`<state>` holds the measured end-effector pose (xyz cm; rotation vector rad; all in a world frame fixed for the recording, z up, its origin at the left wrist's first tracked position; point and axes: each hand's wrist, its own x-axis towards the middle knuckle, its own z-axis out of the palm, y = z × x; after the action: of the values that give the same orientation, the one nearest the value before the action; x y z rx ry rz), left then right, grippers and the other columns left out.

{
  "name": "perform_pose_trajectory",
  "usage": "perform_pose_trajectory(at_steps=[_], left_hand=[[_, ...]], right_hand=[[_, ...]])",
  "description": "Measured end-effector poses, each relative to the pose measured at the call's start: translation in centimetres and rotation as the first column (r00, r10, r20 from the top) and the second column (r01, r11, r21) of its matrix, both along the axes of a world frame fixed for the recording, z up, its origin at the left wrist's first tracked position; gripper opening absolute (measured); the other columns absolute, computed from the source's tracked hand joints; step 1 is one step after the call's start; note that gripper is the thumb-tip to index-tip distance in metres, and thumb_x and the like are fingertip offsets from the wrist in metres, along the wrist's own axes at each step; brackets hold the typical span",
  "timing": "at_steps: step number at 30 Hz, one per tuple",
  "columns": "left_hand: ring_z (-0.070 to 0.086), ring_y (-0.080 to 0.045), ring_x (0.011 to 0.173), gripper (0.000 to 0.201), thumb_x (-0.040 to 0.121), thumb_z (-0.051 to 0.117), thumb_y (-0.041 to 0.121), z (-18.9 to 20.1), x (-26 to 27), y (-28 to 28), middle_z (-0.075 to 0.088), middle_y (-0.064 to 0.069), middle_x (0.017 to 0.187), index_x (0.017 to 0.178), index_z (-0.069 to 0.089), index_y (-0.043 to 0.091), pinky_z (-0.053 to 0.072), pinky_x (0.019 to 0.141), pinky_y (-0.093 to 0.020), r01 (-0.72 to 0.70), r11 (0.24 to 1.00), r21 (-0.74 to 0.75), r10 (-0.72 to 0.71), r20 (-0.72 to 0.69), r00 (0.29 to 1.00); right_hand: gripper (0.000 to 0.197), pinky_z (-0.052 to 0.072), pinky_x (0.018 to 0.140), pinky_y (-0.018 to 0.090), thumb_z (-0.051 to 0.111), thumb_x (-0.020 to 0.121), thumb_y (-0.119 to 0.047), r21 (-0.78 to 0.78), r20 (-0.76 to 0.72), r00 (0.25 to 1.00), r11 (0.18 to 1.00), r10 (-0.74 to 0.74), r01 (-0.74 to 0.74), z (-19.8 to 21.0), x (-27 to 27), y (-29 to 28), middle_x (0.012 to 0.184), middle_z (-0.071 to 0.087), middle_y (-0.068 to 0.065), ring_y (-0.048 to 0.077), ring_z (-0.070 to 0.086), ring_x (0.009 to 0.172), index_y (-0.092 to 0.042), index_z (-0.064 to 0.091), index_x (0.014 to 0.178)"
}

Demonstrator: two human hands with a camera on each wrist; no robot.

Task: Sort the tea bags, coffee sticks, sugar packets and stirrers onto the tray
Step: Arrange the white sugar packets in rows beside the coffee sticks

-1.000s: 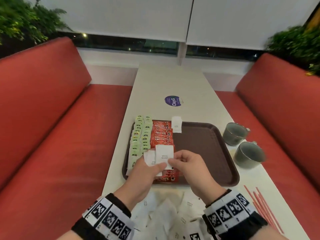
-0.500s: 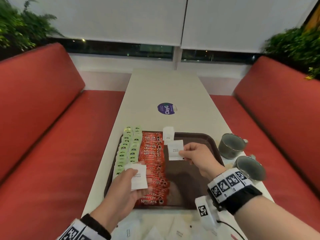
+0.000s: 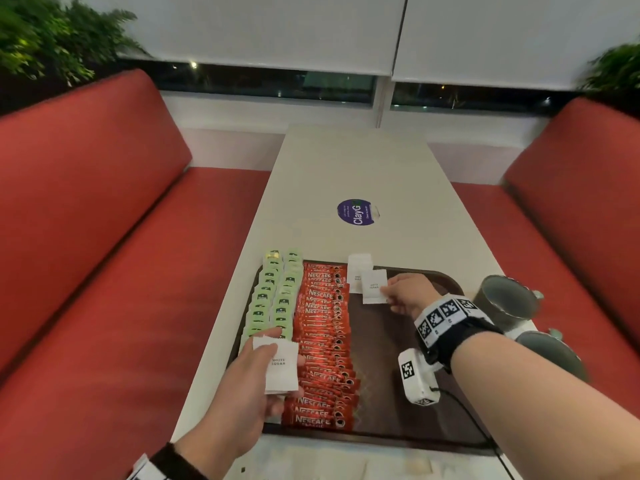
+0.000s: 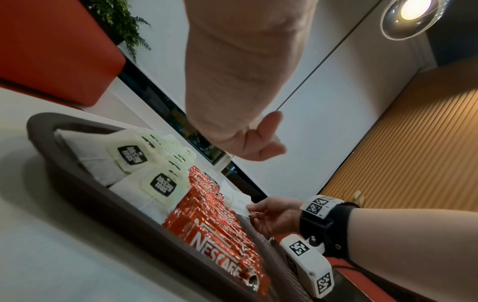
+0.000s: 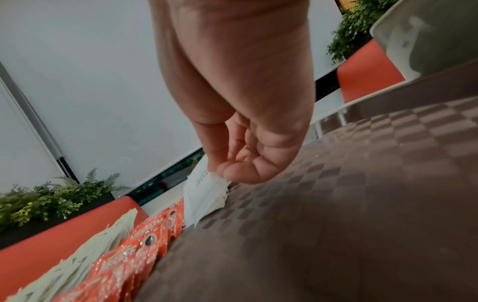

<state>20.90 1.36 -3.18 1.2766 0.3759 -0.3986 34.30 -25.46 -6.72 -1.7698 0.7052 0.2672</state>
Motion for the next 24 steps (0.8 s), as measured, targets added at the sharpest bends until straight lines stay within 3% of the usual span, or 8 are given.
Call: perform_pose_trajectory(at_steps=[5, 10, 14, 15, 17, 20, 22, 24], left_hand=[[0.057, -0.028, 0.050, 0.028, 0.101, 0.035, 0.015, -0.8, -0.2, 0.0, 0.070, -0.018, 0.082, 0.111, 0.057, 0.027, 0.029, 0.037, -0.019, 0.005, 0.999, 0.044, -0.006, 0.029, 1.000], [0.055, -0.026, 0.049, 0.029, 0.099, 0.034, 0.011, -1.2, -0.4, 0.4, 0.069, -0.017, 0.076, 0.109, 0.058, 0.023, 0.029, 0.037, -0.019, 0.000, 0.999, 0.040, -0.002, 0.040, 0.999], [0.054, -0.024, 0.051, 0.026, 0.100, 0.036, 0.012, -1.2, -0.4, 0.3, 0.069, -0.014, 0.077, 0.109, 0.057, 0.023, 0.030, 0.045, -0.024, 0.001, 1.000, 0.010, -0.001, 0.032, 0.999], [0.055, -0.023, 0.051, 0.025, 0.100, 0.036, 0.012, -1.1, -0.4, 0.2, 0.069, -0.014, 0.078, 0.110, 0.056, 0.022, 0.030, 0.046, -0.025, 0.003, 1.000, 0.005, -0.003, 0.027, 1.000], [0.056, -0.023, 0.053, 0.024, 0.100, 0.037, 0.012, -0.9, -0.3, 0.0, 0.069, -0.016, 0.081, 0.115, 0.053, 0.022, 0.032, 0.044, -0.026, 0.008, 1.000, -0.001, -0.008, 0.024, 1.000], [0.058, -0.024, 0.056, 0.023, 0.101, 0.038, 0.012, -0.4, -0.1, -0.3, 0.065, -0.018, 0.084, 0.119, 0.050, 0.021, 0.036, 0.040, -0.026, 0.023, 0.999, -0.038, -0.022, 0.026, 0.999], [0.058, -0.023, 0.057, 0.021, 0.101, 0.040, 0.013, 0.1, 0.1, -0.6, 0.064, -0.018, 0.086, 0.118, 0.050, 0.021, 0.038, 0.041, -0.025, 0.034, 0.998, -0.058, -0.032, 0.028, 0.999], [0.060, -0.021, 0.056, 0.020, 0.101, 0.041, 0.013, 0.6, 0.1, -1.0, 0.063, -0.018, 0.087, 0.116, 0.050, 0.022, 0.039, 0.042, -0.024, 0.049, 0.997, -0.054, -0.046, 0.055, 0.997]], right_hand=[[0.021, 0.048, 0.048, 0.023, 0.057, 0.092, 0.001, 0.034, -0.065, 0.998, 0.999, -0.003, 0.006, 0.0, 1.4, 1.7, 0.072, 0.054, 0.008, 0.014, 0.051, 0.058, -0.011, 0.049, 0.076], [0.020, 0.050, 0.053, 0.022, 0.052, 0.095, -0.002, -0.042, -0.103, 0.994, 0.998, 0.032, -0.036, 0.4, 2.3, 2.8, 0.074, 0.053, 0.007, 0.014, 0.053, 0.061, -0.010, 0.046, 0.078], [0.005, 0.058, 0.078, 0.033, 0.056, 0.092, -0.001, -0.166, -0.066, 0.995, 0.983, 0.069, -0.079, 0.2, 2.5, 2.6, 0.073, 0.058, 0.006, 0.020, 0.064, 0.078, -0.005, 0.057, 0.095], [0.011, 0.057, 0.083, 0.036, 0.058, 0.090, 0.000, -0.201, -0.029, 0.996, 0.976, 0.080, -0.084, -0.1, 2.5, 2.2, 0.072, 0.059, 0.007, 0.022, 0.066, 0.080, -0.001, 0.060, 0.101], [0.019, 0.058, 0.080, 0.037, 0.056, 0.089, 0.000, -0.212, 0.062, 0.997, 0.976, 0.054, -0.040, 0.0, 1.9, 1.9, 0.072, 0.061, 0.007, 0.022, 0.064, 0.075, 0.004, 0.061, 0.107], [0.008, 0.057, 0.066, 0.030, 0.056, 0.090, -0.006, -0.242, 0.196, 0.978, 0.970, 0.069, -0.020, 1.9, -0.7, 3.2, 0.087, 0.067, 0.012, 0.017, 0.062, 0.071, -0.006, 0.063, 0.095], [0.006, 0.050, 0.059, 0.023, 0.060, 0.091, -0.013, -0.165, 0.245, 0.944, 0.969, 0.222, -0.185, 3.5, -3.7, 5.0, 0.089, 0.069, 0.008, 0.013, 0.061, 0.070, -0.013, 0.065, 0.087], [0.009, 0.049, 0.060, 0.020, 0.064, 0.089, -0.023, -0.076, 0.216, 0.882, 0.908, 0.419, -0.413, 4.8, -7.1, 6.8, 0.083, 0.070, 0.003, 0.011, 0.062, 0.069, -0.016, 0.068, 0.087]])
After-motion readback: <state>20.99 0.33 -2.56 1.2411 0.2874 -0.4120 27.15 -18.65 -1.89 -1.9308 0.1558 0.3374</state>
